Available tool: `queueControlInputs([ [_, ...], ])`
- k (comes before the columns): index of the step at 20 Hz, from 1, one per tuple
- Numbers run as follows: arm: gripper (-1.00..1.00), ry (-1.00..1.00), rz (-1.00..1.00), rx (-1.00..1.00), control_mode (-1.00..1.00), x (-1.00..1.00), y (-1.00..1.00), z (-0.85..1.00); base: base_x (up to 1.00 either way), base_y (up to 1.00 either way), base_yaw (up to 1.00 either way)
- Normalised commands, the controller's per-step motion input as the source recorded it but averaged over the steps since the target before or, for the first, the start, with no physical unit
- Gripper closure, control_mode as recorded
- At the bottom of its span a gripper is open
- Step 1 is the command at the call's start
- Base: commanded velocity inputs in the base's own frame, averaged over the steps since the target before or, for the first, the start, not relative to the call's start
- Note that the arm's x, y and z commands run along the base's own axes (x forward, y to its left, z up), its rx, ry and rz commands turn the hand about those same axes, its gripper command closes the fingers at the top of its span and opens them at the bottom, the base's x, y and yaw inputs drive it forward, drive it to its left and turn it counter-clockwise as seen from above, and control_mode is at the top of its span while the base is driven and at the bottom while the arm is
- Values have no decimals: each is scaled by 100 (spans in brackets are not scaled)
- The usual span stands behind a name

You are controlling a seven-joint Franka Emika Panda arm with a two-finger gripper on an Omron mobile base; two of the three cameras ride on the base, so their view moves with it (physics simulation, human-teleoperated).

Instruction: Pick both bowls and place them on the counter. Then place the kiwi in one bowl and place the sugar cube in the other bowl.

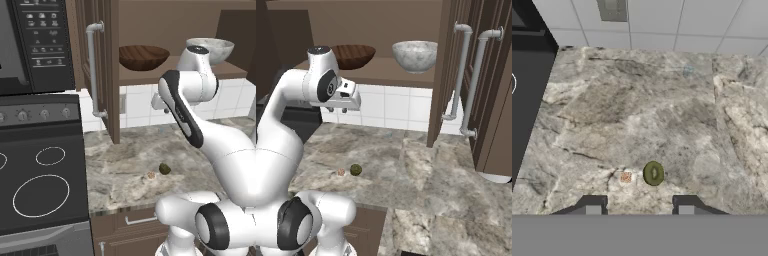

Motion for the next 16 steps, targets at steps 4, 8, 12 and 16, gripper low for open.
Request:
queueControlInputs([
  [4,-100,0,0,0,-100,-6,0,0,0,0,0],
  [8,-100,-8,0,0,-100,-17,0,0,0,0,0],
  [12,-100,-8,-18,0,-100,-19,1,3,0,0,0],
  [16,-100,-1,-29,5,-100,-19,0,6,0,0,0],
])
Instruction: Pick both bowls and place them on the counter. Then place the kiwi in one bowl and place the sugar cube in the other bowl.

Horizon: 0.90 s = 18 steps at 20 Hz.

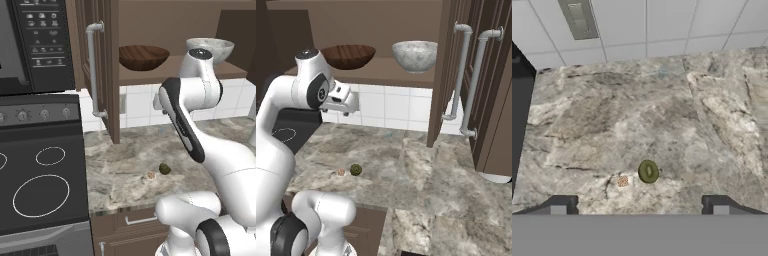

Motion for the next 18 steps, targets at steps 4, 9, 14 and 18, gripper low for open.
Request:
queueControlInputs([
  [4,-100,0,-29,11,-100,-17,-2,13,0,0,0],
  [9,-100,0,-21,14,-100,-17,-4,16,0,0,0],
  [14,-100,0,-7,17,-100,-24,-15,16,0,0,0],
  [18,-100,-5,0,26,-100,-21,-12,18,0,0,0],
])
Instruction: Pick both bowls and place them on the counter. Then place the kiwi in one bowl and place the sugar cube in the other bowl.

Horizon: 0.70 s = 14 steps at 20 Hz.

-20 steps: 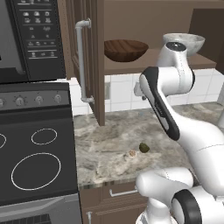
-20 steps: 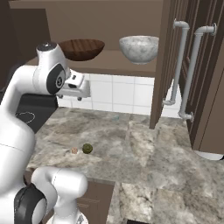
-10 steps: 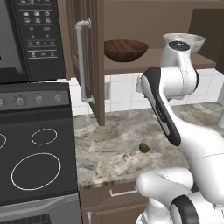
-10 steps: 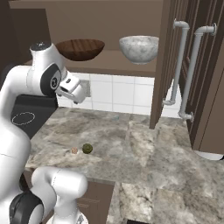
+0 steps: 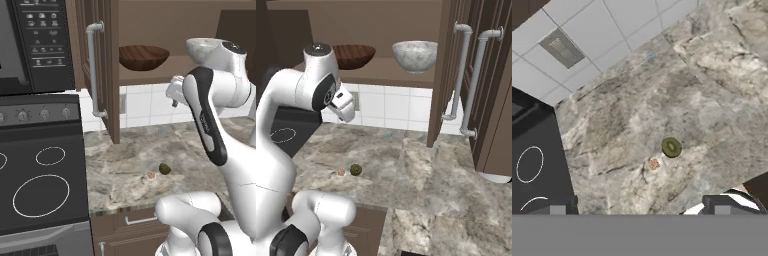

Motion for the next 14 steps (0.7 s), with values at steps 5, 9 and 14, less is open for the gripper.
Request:
queueControlInputs([
  [5,-100,-15,0,30,-100,-15,-3,20,0,0,0],
  [9,-100,-20,0,27,-100,-6,0,21,0,0,0],
  [14,-100,-18,0,17,-100,0,4,24,0,0,0],
])
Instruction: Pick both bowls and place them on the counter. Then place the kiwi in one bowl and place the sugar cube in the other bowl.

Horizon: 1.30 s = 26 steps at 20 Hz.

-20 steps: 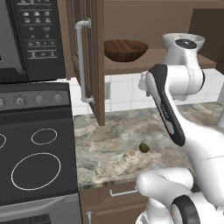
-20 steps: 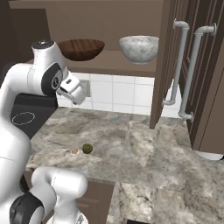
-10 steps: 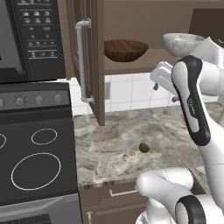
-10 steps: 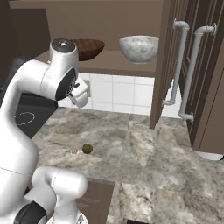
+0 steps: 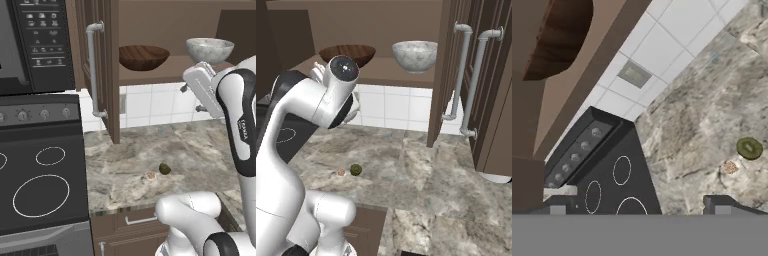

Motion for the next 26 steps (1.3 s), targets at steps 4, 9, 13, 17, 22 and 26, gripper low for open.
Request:
queueControlInputs([
  [4,-100,-17,0,7,-100,0,10,29,0,0,0],
  [9,-100,-11,0,7,-100,3,13,28,0,0,0],
  [13,-100,-3,-1,1,-100,16,17,29,0,0,0],
  [17,-100,-1,-7,0,-100,21,9,30,0,0,0],
  [22,-100,2,-17,2,-100,31,1,25,0,0,0],
  [26,-100,7,-21,9,-100,39,0,14,0,0,0],
])
